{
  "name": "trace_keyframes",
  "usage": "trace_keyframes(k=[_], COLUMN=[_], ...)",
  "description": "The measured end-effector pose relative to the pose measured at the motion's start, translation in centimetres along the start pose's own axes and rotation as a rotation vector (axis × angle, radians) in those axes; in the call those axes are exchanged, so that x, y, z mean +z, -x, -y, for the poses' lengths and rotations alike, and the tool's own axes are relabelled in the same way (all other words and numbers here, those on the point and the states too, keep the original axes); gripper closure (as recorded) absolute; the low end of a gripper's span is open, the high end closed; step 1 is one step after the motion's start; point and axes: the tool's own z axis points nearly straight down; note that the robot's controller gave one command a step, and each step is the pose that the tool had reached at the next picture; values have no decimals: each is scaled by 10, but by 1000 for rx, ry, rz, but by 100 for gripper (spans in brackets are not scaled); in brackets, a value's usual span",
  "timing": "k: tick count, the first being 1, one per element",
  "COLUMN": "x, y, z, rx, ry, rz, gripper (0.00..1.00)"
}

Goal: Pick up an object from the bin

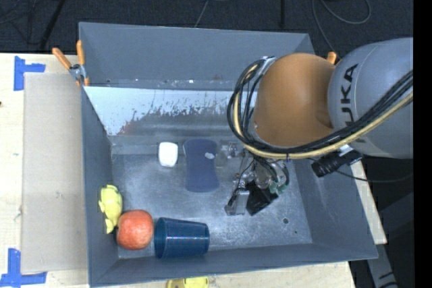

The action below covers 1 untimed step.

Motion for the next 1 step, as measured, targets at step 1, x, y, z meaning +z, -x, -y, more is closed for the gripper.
trace_keyframes(k=[1], x=[104], y=[-1], z=[77], rx=[200], ry=[-2], rz=[-5], gripper=[100])
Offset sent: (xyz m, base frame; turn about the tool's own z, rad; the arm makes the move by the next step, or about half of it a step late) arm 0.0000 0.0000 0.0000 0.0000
